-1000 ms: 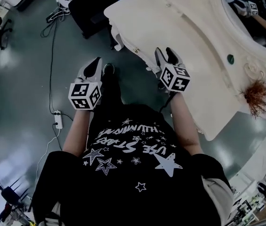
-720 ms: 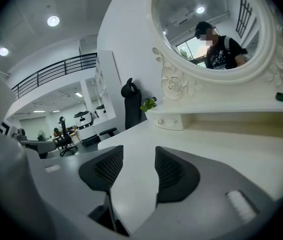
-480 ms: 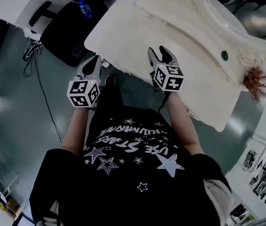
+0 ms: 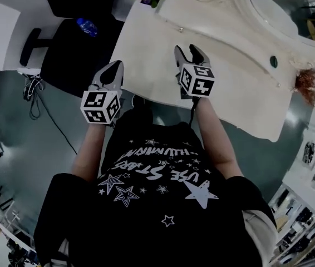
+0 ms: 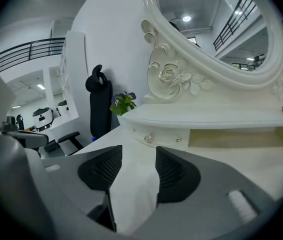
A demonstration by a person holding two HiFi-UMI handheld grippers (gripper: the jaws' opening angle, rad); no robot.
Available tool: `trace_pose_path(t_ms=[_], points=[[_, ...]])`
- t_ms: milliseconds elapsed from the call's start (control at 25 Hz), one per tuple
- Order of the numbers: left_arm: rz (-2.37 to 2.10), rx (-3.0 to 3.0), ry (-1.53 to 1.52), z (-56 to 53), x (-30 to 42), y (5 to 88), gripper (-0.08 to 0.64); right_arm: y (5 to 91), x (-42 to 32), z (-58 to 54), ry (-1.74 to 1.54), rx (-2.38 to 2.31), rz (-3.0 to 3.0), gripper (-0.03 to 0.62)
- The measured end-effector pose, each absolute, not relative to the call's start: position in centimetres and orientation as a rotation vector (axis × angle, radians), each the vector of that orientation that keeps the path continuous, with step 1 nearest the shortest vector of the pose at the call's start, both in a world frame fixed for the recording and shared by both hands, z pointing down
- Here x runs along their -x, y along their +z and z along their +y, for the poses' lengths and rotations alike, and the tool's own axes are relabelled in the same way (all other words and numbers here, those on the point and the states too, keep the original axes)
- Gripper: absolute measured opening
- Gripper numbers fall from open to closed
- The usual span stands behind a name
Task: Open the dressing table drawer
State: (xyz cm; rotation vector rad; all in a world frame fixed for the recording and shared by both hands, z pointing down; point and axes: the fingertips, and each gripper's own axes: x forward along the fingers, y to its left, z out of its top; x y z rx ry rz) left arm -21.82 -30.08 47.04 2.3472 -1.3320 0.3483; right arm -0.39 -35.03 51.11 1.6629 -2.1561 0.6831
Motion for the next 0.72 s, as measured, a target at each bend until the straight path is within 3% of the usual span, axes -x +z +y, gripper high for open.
trace_pose_path(t_ms=[720], points=[[-1.127,-2.412,0.411,-36.2,23.1,48.9,0.002,54.1,0.6,-41.3,0.75,-1.931,-1.866,0.23]])
